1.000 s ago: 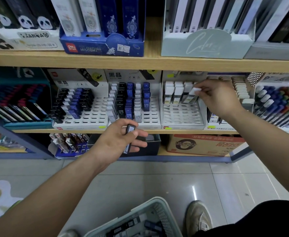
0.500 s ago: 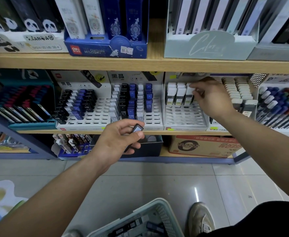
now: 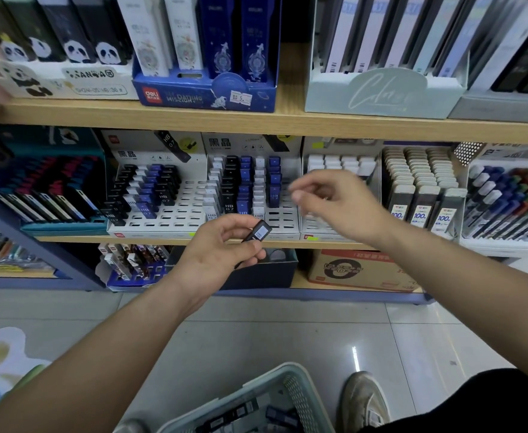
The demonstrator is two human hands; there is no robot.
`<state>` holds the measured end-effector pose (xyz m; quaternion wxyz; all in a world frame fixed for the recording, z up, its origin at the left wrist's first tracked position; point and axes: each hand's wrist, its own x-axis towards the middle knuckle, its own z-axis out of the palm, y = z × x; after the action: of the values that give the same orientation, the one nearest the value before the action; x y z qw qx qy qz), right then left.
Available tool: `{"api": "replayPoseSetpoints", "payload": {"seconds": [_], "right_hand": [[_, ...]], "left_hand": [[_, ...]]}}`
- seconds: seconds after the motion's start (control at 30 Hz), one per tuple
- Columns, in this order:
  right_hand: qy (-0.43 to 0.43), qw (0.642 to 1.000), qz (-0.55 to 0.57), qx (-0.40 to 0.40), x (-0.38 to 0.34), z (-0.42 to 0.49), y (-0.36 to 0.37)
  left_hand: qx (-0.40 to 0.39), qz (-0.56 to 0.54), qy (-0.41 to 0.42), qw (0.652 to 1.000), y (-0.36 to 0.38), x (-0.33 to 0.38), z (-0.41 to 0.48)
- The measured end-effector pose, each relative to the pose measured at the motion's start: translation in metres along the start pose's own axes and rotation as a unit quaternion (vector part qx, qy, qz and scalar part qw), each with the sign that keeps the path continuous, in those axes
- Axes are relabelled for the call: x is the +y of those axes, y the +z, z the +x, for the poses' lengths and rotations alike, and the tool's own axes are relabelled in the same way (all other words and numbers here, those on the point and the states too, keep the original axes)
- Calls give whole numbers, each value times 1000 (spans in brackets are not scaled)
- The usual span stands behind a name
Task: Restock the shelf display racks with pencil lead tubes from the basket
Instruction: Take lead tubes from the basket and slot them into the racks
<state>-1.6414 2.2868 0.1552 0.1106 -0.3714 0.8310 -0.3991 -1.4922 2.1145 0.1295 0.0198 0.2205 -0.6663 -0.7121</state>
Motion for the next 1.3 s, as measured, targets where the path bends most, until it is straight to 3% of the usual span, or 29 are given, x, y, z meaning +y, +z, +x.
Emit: {"api": "replayPoseSetpoints", "payload": {"seconds": [0.1,0.17,0.33,0.57,0.7,0.9,1.03,1.17,1.3], "right_hand": [[-19,993,80,-84,-17,-3,24],[-24,990,101,-97,-19,-2,31],[-6,986,144,-81,-17,-1,32],[2,982,182,-48,-20,0,31],[57,962,265,-34,-26,4,41],[67,946,312,-62,-50,7,60],[31,970,237,-30,-76,23,82],[-26,998,61,11,-88,57,111],[-66,996,-63,25,-91,100,140]], "left_hand": [[3,-9,8,1000,0,3,0],[12,-13,10,1000,-1,3,-1],[44,-8,-1,999,-7,5,-1],[25,68,17,997,-12,4,-4],[40,73,28,996,-17,5,-7],[47,88,29,995,-42,4,-18],[87,171,39,981,-78,8,-25],[144,387,39,910,-130,16,-40],[149,462,22,874,-169,13,-55]]}}
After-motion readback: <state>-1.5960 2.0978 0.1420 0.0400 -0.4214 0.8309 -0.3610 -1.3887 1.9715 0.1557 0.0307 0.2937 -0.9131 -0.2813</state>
